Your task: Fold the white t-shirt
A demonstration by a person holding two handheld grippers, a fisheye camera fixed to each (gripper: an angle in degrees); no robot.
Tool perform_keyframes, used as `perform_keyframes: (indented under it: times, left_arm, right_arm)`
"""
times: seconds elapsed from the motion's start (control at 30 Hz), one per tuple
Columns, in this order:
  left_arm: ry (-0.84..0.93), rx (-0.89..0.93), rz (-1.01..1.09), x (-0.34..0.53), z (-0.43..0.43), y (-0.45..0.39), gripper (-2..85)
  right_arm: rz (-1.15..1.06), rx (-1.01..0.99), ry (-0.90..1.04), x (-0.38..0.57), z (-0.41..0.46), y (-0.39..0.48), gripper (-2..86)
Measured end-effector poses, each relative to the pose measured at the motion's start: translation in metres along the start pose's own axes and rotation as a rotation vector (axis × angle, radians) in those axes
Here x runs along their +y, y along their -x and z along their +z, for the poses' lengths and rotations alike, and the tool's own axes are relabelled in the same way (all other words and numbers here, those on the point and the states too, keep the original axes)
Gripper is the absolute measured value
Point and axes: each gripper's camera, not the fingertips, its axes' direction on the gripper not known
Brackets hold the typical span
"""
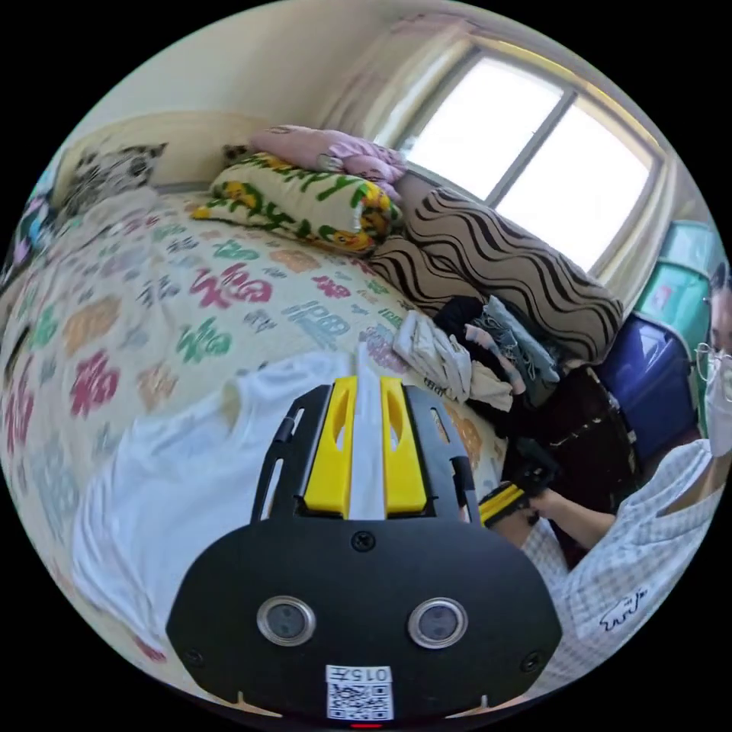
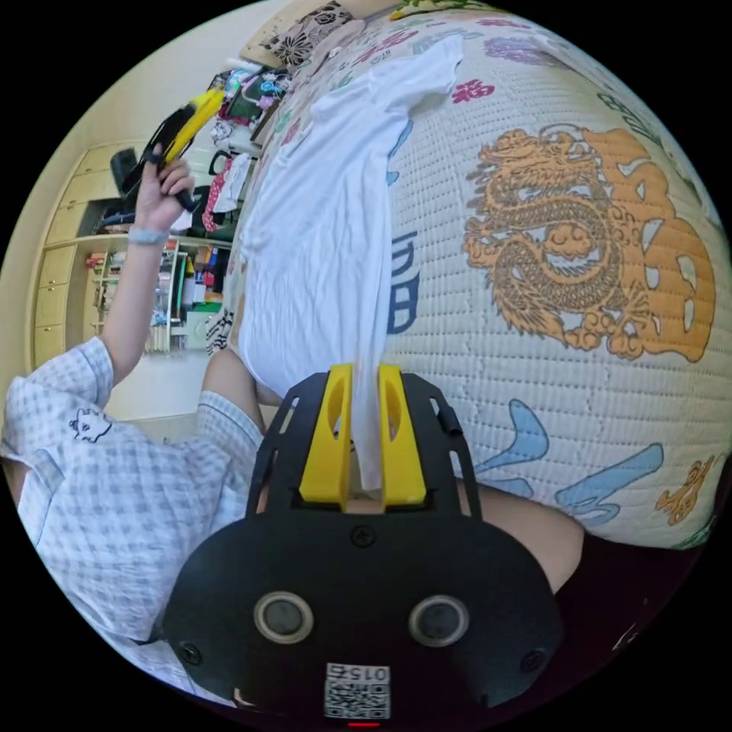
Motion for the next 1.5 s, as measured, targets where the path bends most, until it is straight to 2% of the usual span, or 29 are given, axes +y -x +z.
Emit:
perform_keyframes:
  times: [0.07,0.13,0.2,0.27,0.43,0.5,0.63,0.77,0.9,1.13,1.23,1.4,1.5]
  left_arm:
    - [0.005,-0.023,-0.133,0.047,-0.047,0.025,5.1]
    - [0.043,-0.121,-0.228,0.093,-0.09,0.039,5.8]
    - [0.124,-0.319,-0.345,0.147,-0.137,0.042,9.2]
    - [0.219,-0.393,-0.439,0.181,-0.157,0.043,10.6]
    - [0.476,-0.281,-0.581,0.24,-0.146,0.054,10.3]
    - [0.55,-0.256,-0.598,0.247,-0.127,0.06,10.1]
    - [0.754,-0.252,-0.585,0.246,-0.085,0.071,10.0]
    - [0.974,-0.317,-0.494,0.238,-0.047,0.072,2.5]
    - [0.992,-0.303,-0.448,0.231,-0.05,0.07,-0.4]
    - [0.965,-0.254,-0.441,0.241,-0.073,0.066,-0.9]
    - [1.012,-0.261,-0.413,0.246,-0.066,0.063,-0.8]
    - [1.112,-0.396,-0.328,0.253,-0.037,0.057,-0.1]
    - [1.204,-0.418,-0.318,0.269,-0.022,0.058,0.7]
  right_arm:
    - [-0.006,-0.025,0.034,-0.008,0.002,0.002,1.9]
    - [0.018,-0.024,0.061,-0.012,0.0,0.003,1.2]
    - [0.036,0.036,0.059,-0.011,-0.009,0.009,0.7]
    - [0.052,0.032,0.037,-0.008,-0.016,0.013,0.8]
    - [0.086,0.103,0.045,-0.005,-0.017,0.03,2.8]
    - [0.092,0.112,0.138,-0.005,-0.004,0.038,7.7]
    - [0.097,0.158,0.274,-0.01,0.026,0.049,6.5]
    - [0.091,0.254,0.352,-0.02,0.043,0.066,1.7]
    - [0.102,0.247,0.329,-0.014,0.04,0.081,0.5]
    - [0.15,0.197,0.278,0.003,0.035,0.095,0.2]
    - [0.147,0.221,0.298,0.004,0.041,0.108,0.3]
    - [0.131,0.317,0.322,0.004,0.06,0.131,1.8]
    - [0.131,0.391,0.333,0.009,0.07,0.143,4.0]
